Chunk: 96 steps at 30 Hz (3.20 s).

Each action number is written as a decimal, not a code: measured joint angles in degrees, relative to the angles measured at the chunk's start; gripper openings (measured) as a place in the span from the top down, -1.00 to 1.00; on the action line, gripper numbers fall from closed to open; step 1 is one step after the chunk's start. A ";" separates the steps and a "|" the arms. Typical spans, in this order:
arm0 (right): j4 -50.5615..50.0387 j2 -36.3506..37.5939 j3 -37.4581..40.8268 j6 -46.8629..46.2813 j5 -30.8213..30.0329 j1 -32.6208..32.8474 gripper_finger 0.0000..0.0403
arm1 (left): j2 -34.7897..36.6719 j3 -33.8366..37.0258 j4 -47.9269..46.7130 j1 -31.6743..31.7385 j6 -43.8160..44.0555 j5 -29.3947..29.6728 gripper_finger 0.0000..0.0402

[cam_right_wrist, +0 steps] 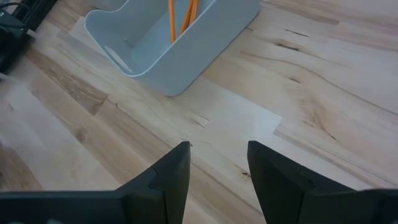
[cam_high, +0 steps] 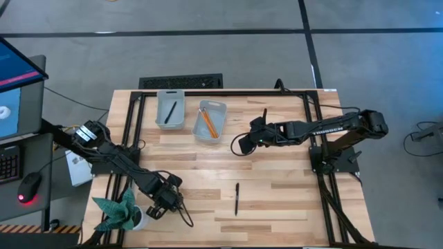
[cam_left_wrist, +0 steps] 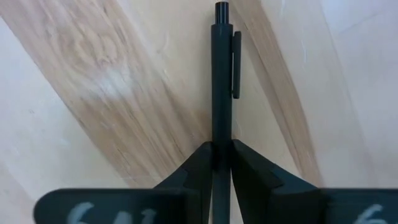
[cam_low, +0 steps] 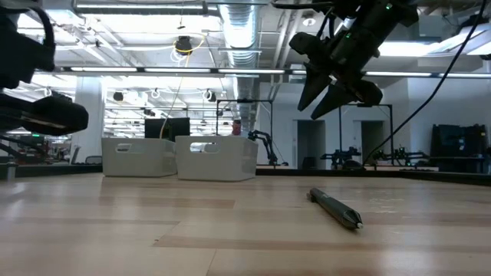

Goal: Sort pens & pencils
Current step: Put the left black pen into the left gray bin

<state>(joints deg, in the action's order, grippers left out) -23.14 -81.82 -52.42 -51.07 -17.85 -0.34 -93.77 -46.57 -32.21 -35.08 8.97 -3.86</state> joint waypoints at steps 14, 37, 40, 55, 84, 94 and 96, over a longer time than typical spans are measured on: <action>-0.19 -0.02 0.00 0.10 0.00 0.00 0.10 | 5.94 0.09 2.73 6.27 1.38 3.71 0.78; -0.54 -0.01 0.00 1.29 0.03 0.00 0.10 | 28.70 -0.04 8.18 26.10 8.72 8.09 0.77; -0.47 -0.01 0.00 2.89 0.43 -0.01 0.10 | 30.13 -0.04 9.95 29.63 9.58 8.12 0.77; -0.59 -0.01 0.00 6.56 2.01 -0.02 0.10 | 30.79 -5.35 7.92 47.00 9.26 13.45 0.77; -0.56 -0.01 0.00 14.75 3.51 -1.67 0.10 | 26.11 -6.97 -2.86 72.12 11.96 19.28 0.77; -0.80 0.00 0.00 15.76 4.33 -1.57 0.10 | 14.33 -6.95 -2.73 72.36 13.55 19.56 0.77; -0.85 -0.01 0.00 15.76 4.51 -1.57 0.10 | 12.17 -6.95 -3.06 72.70 14.57 19.56 0.77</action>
<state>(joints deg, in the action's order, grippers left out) -23.99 -81.83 -52.42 -35.31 -13.34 -1.91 -81.60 -53.52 -35.27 37.61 23.54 15.70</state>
